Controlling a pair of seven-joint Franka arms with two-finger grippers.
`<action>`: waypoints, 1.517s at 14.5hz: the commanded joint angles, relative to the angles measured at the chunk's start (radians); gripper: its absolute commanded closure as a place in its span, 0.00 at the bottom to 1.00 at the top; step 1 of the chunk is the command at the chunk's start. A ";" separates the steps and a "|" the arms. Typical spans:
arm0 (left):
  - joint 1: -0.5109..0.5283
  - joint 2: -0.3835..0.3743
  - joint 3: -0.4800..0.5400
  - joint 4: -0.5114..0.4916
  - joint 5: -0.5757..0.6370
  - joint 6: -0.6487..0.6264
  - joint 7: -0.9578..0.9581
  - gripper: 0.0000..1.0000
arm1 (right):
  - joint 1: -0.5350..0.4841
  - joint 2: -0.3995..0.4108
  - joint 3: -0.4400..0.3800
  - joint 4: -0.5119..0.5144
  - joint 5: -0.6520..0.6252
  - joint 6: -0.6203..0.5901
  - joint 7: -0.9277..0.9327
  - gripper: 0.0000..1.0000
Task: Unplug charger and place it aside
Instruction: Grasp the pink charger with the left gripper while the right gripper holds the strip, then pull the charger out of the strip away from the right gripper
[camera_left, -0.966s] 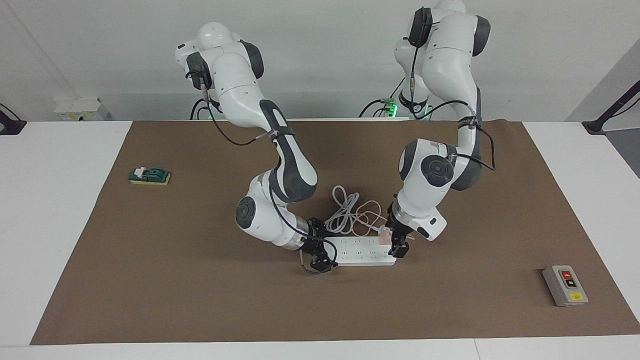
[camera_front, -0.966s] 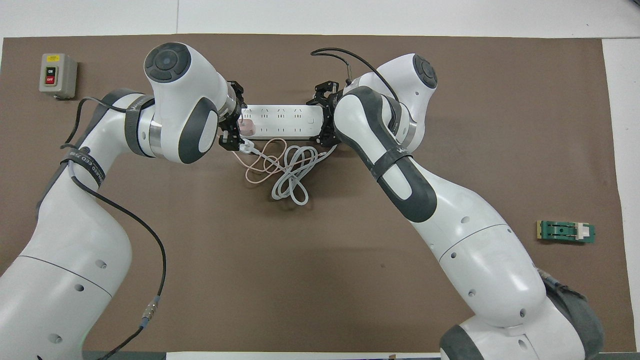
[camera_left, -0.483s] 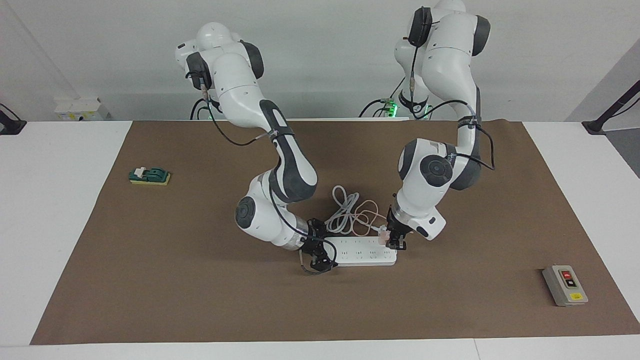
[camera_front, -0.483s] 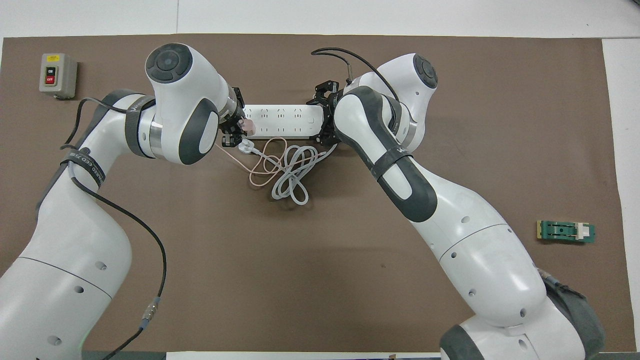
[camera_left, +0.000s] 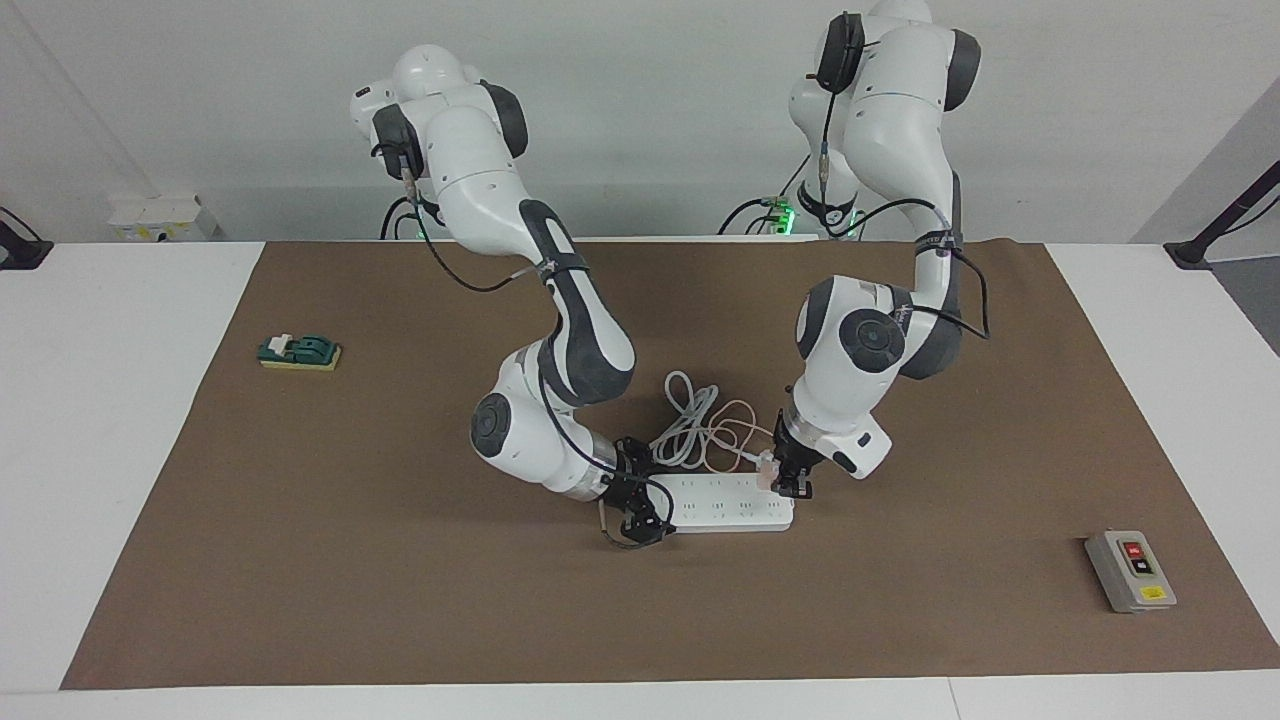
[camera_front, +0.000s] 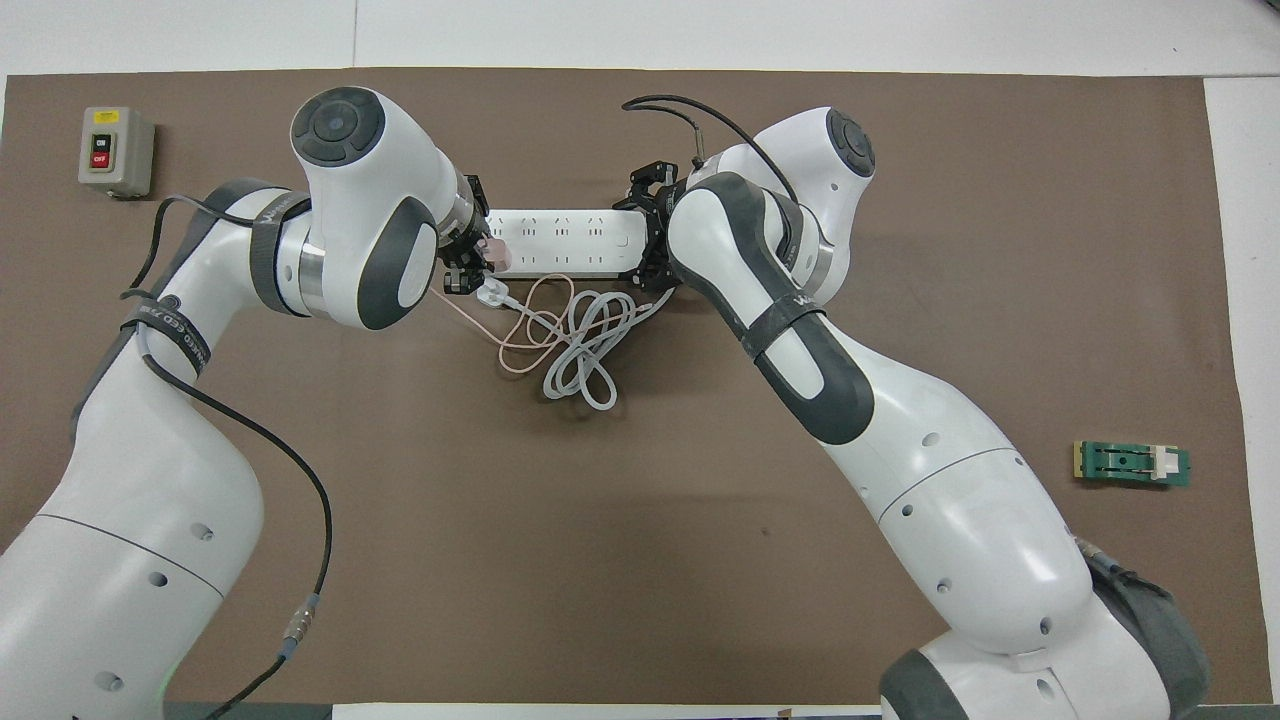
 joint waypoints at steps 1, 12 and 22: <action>-0.013 -0.017 0.017 -0.014 0.017 -0.002 -0.017 0.96 | 0.006 0.026 0.005 0.017 -0.014 0.028 -0.049 0.47; 0.079 -0.072 0.017 0.060 0.044 -0.187 0.072 1.00 | 0.003 0.026 0.005 0.017 -0.011 0.028 -0.050 0.47; 0.284 -0.195 0.014 0.048 0.028 -0.435 0.505 1.00 | -0.008 -0.003 0.004 0.019 -0.005 0.010 -0.023 0.08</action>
